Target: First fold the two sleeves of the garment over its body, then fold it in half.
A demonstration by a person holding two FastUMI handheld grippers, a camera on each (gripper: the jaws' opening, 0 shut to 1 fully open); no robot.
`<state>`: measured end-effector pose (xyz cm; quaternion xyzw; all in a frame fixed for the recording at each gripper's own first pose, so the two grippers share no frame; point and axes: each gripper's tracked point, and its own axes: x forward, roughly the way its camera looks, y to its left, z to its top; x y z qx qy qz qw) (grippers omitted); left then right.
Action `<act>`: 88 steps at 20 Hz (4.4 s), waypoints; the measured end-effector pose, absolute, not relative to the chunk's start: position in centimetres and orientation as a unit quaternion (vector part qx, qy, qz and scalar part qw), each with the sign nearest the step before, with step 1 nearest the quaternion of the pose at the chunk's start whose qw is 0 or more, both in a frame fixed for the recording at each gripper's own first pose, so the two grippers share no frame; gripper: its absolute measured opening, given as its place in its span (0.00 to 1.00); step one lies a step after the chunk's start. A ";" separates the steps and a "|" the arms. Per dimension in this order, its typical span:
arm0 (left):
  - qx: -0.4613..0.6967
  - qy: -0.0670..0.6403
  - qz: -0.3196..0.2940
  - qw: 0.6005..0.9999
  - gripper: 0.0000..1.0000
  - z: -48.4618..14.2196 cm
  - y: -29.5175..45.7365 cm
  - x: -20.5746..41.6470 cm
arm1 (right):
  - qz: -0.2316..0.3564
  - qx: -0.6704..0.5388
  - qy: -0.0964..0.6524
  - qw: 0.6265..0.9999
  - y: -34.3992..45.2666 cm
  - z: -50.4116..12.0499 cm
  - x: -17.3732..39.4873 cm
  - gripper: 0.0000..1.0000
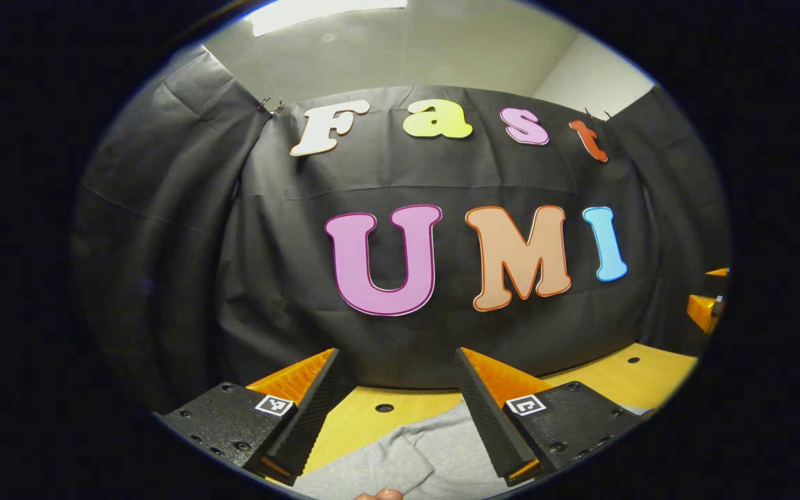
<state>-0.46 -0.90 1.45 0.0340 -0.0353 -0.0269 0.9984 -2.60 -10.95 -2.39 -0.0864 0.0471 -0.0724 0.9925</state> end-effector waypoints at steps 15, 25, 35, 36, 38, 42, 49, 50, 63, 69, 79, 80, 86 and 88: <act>0.033 -0.012 -0.049 0.998 0.94 -0.5 -3.9 0.3 | -0.135 -0.113 0.319 0.931 -24.2 -22.2 -15.5 0.98; 0.039 0.015 -0.060 0.997 0.95 -2.5 -5.8 0.1 | -0.124 -0.034 0.456 0.880 -24.1 -31.5 -24.1 0.99; 0.051 0.019 -0.057 0.997 0.95 -2.9 -6.0 0.9 | -0.123 0.050 0.497 0.858 -22.6 -34.2 -26.3 0.79; 0.053 0.018 -0.058 0.997 0.95 -2.9 -6.1 1.0 | -0.124 0.051 0.498 0.857 -22.6 -34.1 -26.6 0.79; 0.054 0.018 -0.057 0.997 0.95 -2.8 -6.2 1.1 | -0.117 0.051 0.500 0.857 -22.3 -34.2 -26.3 0.78; 0.058 0.014 -0.055 0.997 0.95 -2.7 -6.2 1.2 | -0.136 0.109 0.510 0.842 -21.5 -34.3 -25.4 0.12; 0.052 0.008 -0.042 0.998 0.93 -2.1 -5.1 1.4 | -0.129 0.188 0.478 0.849 -20.5 -32.0 -21.1 0.12; 0.052 0.008 -0.039 0.998 0.94 -2.0 -4.9 1.4 | -0.127 0.199 0.463 0.854 -20.4 -31.2 -19.8 0.12; 0.054 0.012 0.035 0.998 0.94 -1.8 2.3 -0.7 | -0.023 0.246 0.335 0.909 -12.7 -21.6 -1.2 0.12; 0.057 0.017 0.086 0.994 0.94 -1.8 7.3 -2.7 | 0.047 0.250 0.316 0.914 -5.5 -19.3 4.7 0.12; 0.063 0.029 0.177 0.982 0.94 -2.0 16.4 -7.0 | 0.151 0.252 0.321 0.900 9.4 -19.0 10.3 0.12; 0.064 0.030 0.185 0.980 0.94 -2.1 17.3 -7.7 | 0.161 0.250 0.325 0.898 11.0 -19.3 10.4 0.12; 0.060 0.059 0.235 0.968 0.94 -3.9 22.4 -11.7 | 0.219 0.224 0.365 0.877 20.2 -22.9 9.3 0.12; 0.059 0.069 0.248 0.965 0.94 -4.6 23.8 -12.9 | 0.235 0.207 0.382 0.870 22.9 -24.5 8.4 0.12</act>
